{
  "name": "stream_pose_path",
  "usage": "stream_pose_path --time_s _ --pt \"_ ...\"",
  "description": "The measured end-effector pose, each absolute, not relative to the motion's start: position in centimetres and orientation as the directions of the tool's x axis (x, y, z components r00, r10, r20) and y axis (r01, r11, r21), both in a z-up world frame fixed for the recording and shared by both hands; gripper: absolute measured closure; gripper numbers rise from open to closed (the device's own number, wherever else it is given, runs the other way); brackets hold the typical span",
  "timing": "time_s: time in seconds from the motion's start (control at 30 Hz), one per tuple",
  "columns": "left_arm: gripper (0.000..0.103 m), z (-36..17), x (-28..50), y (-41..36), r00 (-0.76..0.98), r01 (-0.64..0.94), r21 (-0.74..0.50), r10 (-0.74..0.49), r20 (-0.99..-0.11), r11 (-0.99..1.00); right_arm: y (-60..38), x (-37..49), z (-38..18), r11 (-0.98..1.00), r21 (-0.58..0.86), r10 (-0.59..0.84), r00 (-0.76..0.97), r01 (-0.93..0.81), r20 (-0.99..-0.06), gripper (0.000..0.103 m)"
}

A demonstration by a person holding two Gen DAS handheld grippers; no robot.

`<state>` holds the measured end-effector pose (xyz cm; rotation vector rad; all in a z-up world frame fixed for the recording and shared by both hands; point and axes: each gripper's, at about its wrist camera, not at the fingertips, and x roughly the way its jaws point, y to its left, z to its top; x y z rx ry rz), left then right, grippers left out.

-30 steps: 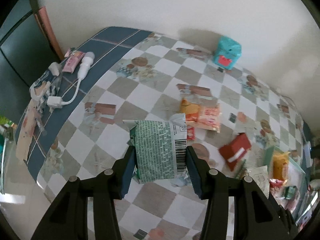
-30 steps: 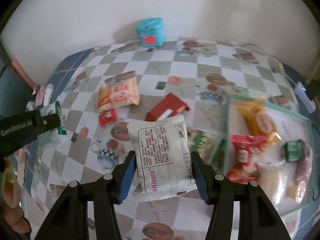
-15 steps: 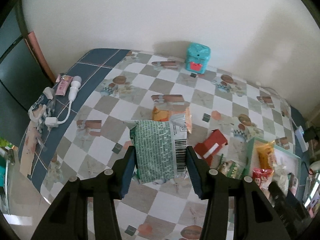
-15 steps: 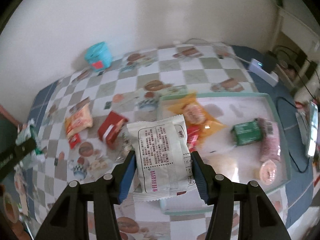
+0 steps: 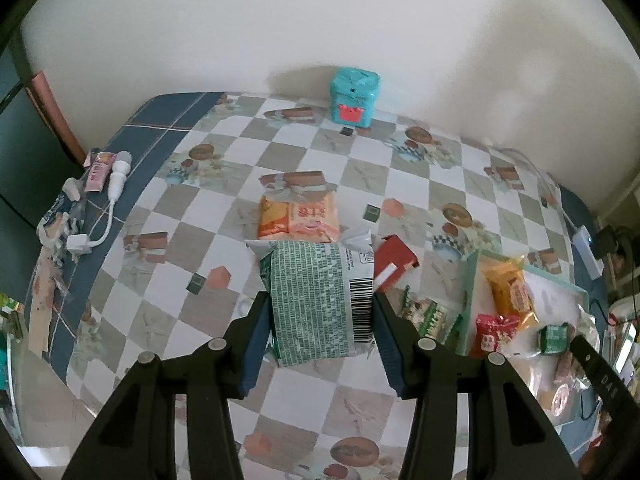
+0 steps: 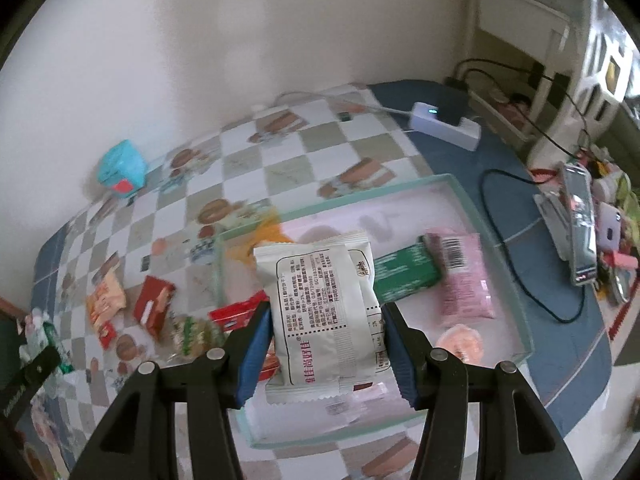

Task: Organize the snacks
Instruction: 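Carry the white bag and mint-green pack over the white tray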

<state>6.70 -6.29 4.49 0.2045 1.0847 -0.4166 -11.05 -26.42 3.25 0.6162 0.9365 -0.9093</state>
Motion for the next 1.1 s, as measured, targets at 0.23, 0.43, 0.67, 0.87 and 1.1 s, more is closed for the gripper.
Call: stream_pose_path --time_s 0.23,0.43,0.67,0.87,1.1 --pt "0.052 4.0 5.4 -8.1 0.391 0.46 -0.014 -0.217 -0.894 0.888 -28.6 -13.1 2.9 0.431 0.066 -0.392 0.252 0.9 -0.885 0.045" --pt "0.052 3.5 4.0 -9.9 0.386 0.5 0.017 -0.205 -0.9 0.866 -30.2 -14.5 2.3 0.385 0.07 -0.381 0.227 0.92 -0.896 0.045" --pt "0.052 2.9 1.7 -12.7 0.351 0.571 0.009 -0.235 -0.906 0.821 -31.9 -16.1 1.7 0.343 0.07 -0.375 0.205 0.937 -0.904 0.045" --pt "0.052 2.2 -0.9 -16.0 0.311 0.647 -0.001 -0.265 -0.913 0.763 -33.3 -17.5 1.1 0.302 0.065 -0.368 0.179 0.951 -0.912 0.045" --pt "0.051 1.5 -3.2 -19.9 0.273 0.706 -0.014 -0.29 -0.917 0.708 -34.1 -18.2 0.8 0.282 0.064 -0.364 0.169 0.957 -0.916 0.045"
